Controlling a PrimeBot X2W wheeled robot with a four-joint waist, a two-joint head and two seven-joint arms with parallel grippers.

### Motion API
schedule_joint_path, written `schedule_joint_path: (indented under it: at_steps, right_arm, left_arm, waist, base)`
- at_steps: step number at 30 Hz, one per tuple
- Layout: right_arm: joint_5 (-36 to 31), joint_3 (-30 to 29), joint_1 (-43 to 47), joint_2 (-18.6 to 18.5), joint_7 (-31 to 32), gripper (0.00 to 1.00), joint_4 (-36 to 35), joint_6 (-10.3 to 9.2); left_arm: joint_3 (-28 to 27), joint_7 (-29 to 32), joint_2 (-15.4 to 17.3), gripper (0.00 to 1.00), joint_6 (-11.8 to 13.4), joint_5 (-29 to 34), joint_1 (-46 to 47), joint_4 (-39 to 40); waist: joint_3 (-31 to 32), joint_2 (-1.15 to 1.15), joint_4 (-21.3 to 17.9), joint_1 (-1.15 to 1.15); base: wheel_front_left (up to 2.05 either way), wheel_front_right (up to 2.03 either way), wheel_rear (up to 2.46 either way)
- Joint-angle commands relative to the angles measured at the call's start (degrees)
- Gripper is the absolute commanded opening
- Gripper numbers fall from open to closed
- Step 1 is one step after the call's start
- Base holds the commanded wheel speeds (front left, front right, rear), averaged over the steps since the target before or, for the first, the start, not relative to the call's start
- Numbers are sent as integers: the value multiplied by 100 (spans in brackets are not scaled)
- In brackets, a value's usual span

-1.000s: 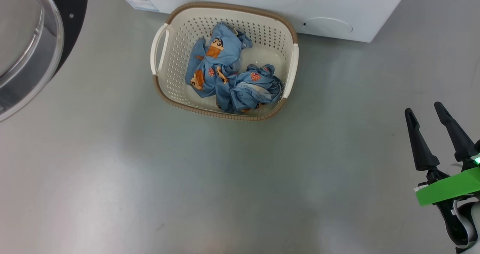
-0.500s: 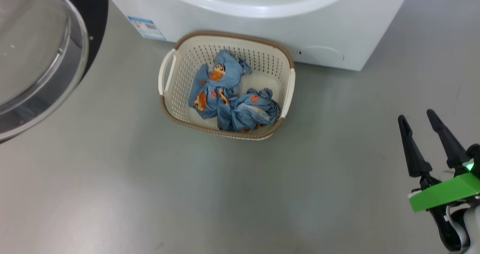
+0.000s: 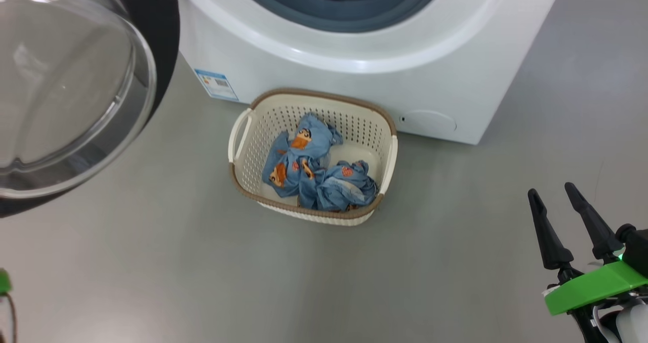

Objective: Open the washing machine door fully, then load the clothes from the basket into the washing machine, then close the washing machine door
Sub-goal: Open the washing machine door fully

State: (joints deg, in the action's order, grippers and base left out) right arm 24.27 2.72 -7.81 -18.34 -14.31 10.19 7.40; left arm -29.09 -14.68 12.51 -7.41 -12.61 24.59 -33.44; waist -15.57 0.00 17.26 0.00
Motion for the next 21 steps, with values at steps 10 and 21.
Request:
schedule_joint_path:
  at_steps: [10, 21]
  right_arm:
    - [4, 22, 308, 39, -69, 100, -129, 9]
    - [-9, -161, 445, 156, -69, 100, -153, 9]
  left_arm:
    - [733, -32, -103, 100, -7, -348, -1056, 1288]
    - [1441, -32, -497, 100, -7, -386, -1630, 2164]
  waist:
    - [448, 0, -110, 0]
    - [598, 0, -513, 0]
  base:
    - [0, 0, 0]
    - [0, 0, 0]
